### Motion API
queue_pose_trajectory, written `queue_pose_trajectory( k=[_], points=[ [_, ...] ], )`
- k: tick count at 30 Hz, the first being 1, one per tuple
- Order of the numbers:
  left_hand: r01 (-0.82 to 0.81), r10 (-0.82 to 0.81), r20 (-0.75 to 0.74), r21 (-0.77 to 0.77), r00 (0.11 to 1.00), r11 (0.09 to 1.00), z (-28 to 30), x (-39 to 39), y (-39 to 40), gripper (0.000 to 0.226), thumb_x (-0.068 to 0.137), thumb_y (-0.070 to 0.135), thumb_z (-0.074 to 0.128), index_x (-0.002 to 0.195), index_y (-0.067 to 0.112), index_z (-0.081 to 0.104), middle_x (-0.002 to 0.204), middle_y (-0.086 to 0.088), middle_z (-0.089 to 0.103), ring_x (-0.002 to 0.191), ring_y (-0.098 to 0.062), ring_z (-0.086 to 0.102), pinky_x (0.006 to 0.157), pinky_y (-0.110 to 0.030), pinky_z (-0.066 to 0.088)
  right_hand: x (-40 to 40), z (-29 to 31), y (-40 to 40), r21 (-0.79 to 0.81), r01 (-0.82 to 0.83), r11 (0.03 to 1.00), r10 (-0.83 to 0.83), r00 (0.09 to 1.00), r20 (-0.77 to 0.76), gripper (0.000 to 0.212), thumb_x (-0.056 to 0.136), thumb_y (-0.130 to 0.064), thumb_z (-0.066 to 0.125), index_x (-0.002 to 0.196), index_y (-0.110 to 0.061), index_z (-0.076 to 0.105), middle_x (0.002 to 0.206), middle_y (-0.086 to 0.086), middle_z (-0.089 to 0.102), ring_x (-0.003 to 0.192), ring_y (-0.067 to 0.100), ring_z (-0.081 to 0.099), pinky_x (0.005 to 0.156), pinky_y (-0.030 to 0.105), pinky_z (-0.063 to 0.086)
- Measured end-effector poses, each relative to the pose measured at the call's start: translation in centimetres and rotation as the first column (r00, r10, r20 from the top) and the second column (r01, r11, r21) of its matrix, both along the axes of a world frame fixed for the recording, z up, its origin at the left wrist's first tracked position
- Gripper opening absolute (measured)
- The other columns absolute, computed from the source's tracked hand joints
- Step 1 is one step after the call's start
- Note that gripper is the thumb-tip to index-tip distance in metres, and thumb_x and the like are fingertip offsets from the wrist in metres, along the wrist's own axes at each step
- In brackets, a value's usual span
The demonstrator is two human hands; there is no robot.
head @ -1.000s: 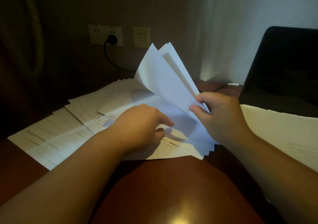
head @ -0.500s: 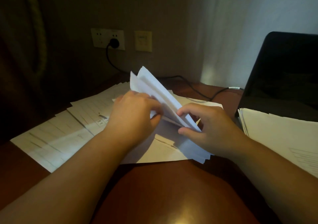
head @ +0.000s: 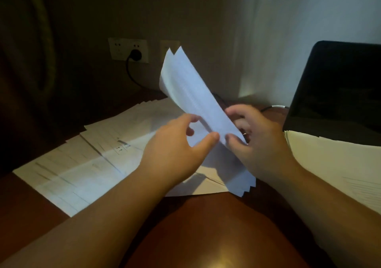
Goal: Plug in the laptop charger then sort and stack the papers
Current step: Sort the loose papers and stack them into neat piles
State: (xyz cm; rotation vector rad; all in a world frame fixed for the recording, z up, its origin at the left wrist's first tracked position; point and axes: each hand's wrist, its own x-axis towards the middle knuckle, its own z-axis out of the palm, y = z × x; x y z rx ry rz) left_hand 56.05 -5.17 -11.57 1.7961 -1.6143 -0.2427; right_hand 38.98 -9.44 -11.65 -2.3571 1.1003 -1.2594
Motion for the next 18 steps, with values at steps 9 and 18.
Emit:
queue_pose_trajectory(
  k=[9, 18],
  points=[
    [0.091, -0.118, -0.649, -0.075, 0.752, 0.993, 0.2, -0.8, -0.1, 0.041, 0.093, 0.028, 0.063, 0.132, 0.03, 0.05, 0.107, 0.006, 0.068, 0.099, -0.015, 0.067, 0.081, -0.032, 0.058, 0.1, 0.1, -0.1, 0.315, -0.328, 0.891, 0.364, 0.929, -0.064, 0.036, 0.089, -0.018, 0.07, 0.117, -0.04, 0.07, 0.123, -0.033, 0.06, 0.134, -0.009, 0.038, 0.104, 0.01, 0.032],
    [0.015, -0.176, -0.788, -0.207, 0.591, 0.978, 1.5, 1.7, -0.5, 0.042, 0.088, -0.002, 0.059, 0.119, 0.026, 0.058, 0.104, -0.005, 0.067, 0.093, -0.024, 0.068, 0.061, -0.029, 0.057, -1.8, 0.7, -2.5, 0.269, 0.098, 0.958, -0.189, 0.923, 0.336, 0.052, 0.09, -0.024, 0.07, 0.134, -0.041, 0.048, 0.134, -0.02, 0.056, 0.122, 0.006, 0.055, 0.097, 0.037, 0.052]
  ],
)
